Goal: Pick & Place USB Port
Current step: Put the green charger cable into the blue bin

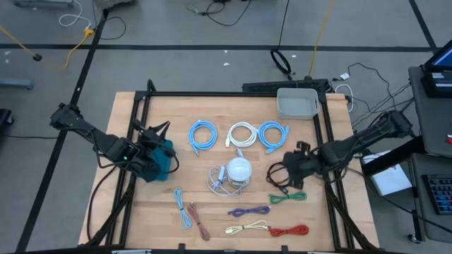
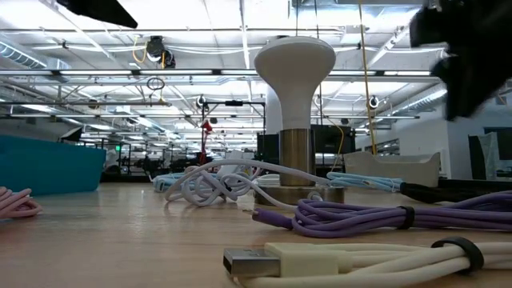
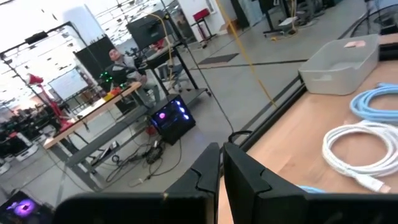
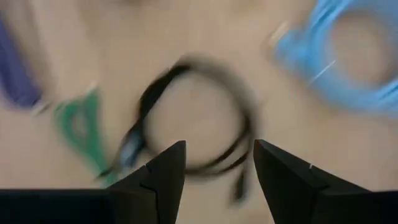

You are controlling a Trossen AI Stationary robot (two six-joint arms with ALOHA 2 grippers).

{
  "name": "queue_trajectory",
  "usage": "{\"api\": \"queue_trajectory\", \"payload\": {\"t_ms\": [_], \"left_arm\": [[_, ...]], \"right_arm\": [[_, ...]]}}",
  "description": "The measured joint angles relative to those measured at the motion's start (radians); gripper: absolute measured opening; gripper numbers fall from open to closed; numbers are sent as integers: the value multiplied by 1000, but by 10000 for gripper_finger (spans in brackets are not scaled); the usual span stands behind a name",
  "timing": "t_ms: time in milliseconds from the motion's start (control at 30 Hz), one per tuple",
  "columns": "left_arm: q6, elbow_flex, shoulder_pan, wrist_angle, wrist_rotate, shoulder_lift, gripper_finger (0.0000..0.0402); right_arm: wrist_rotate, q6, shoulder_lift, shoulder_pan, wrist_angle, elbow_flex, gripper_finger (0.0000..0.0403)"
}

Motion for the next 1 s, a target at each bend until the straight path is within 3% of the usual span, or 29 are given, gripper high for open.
{"api": "queue_trajectory", "payload": {"t_ms": [133, 267, 500, 667, 1000], "left_arm": [[-85, 0, 16, -66, -14, 0, 26], [-112, 0, 31, -80, -15, -1, 26], [-134, 0, 28, -80, 51, -1, 26], [-148, 0, 11, -78, 76, -1, 26], [-218, 0, -48, -74, 78, 0, 26]], "right_arm": [[-214, 78, 74, 38, 30, -7, 181], [-297, 111, 117, 110, 158, -7, 177], [-185, 119, 187, 223, 314, -7, 176], [-115, 171, 263, 270, 273, -7, 176], [-118, 247, 435, 329, 175, -5, 176]]}}
